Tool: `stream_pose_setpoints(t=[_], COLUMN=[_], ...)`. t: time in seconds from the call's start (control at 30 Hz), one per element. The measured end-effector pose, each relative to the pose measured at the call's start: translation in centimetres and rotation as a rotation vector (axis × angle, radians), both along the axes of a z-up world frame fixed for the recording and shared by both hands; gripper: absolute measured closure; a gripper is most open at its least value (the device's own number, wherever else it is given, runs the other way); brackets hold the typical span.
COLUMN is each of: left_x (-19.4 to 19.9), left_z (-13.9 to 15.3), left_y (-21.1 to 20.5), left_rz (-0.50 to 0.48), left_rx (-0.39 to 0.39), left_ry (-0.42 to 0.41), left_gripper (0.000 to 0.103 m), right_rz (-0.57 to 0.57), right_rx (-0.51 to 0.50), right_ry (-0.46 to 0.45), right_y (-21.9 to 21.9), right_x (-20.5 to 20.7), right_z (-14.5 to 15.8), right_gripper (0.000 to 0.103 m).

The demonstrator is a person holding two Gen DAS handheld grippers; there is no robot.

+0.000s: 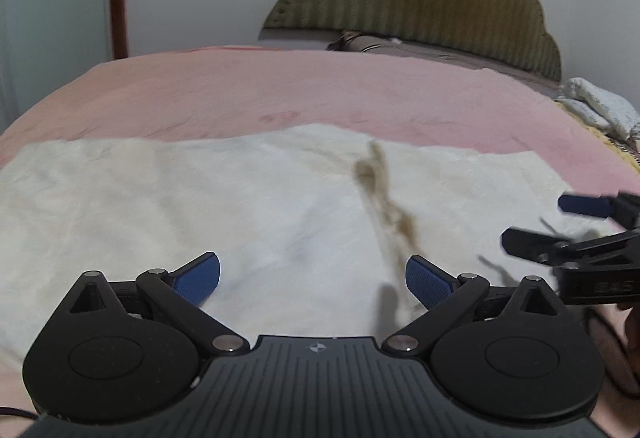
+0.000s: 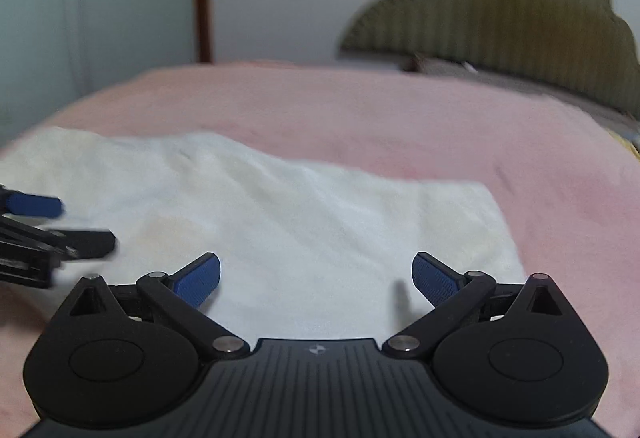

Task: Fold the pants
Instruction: 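Grasp the pants end with the left gripper and lift it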

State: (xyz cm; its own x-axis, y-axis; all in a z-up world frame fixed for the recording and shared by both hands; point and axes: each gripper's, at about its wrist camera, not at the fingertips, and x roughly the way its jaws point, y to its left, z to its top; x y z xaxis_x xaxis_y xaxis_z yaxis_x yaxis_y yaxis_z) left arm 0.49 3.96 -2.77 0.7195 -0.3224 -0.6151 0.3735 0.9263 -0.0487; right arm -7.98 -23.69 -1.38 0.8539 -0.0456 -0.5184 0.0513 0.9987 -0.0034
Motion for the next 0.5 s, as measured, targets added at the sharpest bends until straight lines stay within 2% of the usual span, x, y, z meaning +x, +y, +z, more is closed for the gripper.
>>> stream_pose_setpoints(t=[0.07, 0.17, 0.27, 0.37, 0.5], left_x=[0.0, -0.5, -1.2, -1.5, -0.6], left_z=[0.3, 1.6, 3.2, 4.3, 3.8], left_y=[2.9, 7.3, 11.6, 15.8, 20.2], left_rz=[0.06, 0.15, 0.26, 0.342, 0.404], left_rx=[0.003, -0.029, -0.077, -0.181, -0.361], left_ry=[0.011, 0.019, 0.025, 0.077, 0.235], left_gripper=[0.003, 0.002, 0.002, 0.002, 0.002], right_rz=[0.101, 0.255, 0.411, 0.522, 0.574], right_rx=[-0.084, -0.293, -0.357, -0.399, -0.571], right_ry=[-0.026, -0.093, -0.123, -0.102, -0.094], right_y=[3.4, 9.6, 14.5, 18.0, 21.2], right_x=[0.3, 0.0, -0.3, 0.0, 0.6], right_z=[0.7, 0.9, 0.7, -0.4, -2.5], right_gripper=[0.0, 0.0, 0.0, 0.0, 0.001])
